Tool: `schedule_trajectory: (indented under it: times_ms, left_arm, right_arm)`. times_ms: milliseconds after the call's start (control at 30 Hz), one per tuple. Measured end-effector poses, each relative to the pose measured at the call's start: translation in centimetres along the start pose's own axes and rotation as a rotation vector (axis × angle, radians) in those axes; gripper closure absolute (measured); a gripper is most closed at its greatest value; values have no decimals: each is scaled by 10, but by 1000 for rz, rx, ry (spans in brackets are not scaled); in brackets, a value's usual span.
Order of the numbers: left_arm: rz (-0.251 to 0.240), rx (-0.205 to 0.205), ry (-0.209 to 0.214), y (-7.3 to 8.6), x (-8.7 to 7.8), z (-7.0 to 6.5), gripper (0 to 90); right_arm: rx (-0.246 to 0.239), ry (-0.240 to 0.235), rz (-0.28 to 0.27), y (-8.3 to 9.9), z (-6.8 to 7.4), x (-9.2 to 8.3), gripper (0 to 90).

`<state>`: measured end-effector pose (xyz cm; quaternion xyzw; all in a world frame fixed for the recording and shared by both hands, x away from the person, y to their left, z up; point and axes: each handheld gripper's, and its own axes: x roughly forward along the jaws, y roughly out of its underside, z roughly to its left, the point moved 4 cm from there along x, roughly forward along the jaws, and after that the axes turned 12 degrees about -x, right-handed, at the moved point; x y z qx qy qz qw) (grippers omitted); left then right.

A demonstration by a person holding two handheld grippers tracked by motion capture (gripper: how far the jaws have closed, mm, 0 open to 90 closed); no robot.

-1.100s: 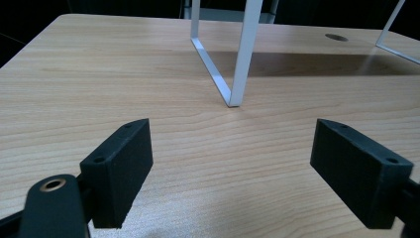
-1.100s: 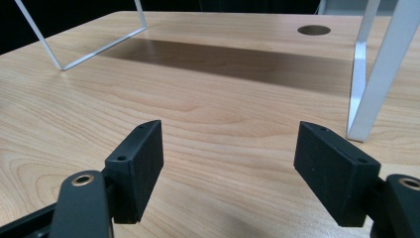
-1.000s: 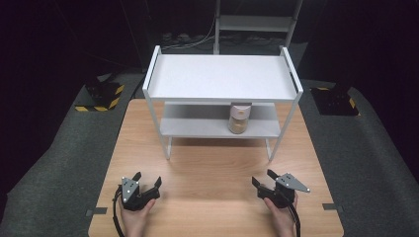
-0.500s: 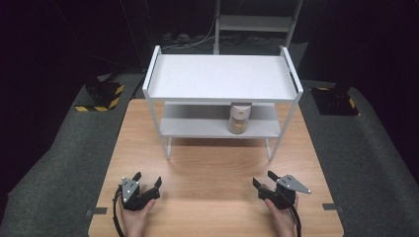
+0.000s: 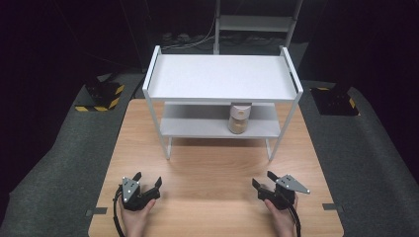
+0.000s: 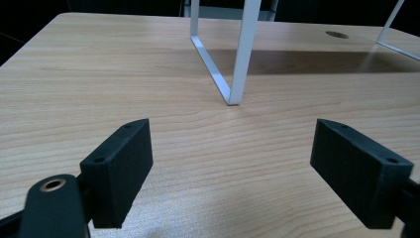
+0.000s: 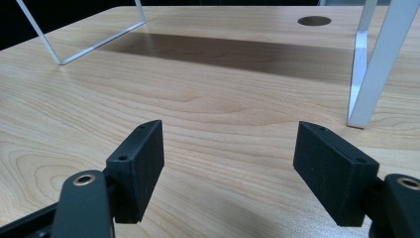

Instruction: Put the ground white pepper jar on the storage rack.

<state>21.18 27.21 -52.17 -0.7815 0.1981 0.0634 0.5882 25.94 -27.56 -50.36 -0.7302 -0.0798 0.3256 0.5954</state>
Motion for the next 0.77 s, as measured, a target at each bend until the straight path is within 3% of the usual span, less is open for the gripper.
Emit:
schedule_trajectory:
  times_ms: [767]
  left_arm:
    - [0,-1,-2,0,0,0,167]
  right_arm:
    - [-3,-2,1,0,1,0,267]
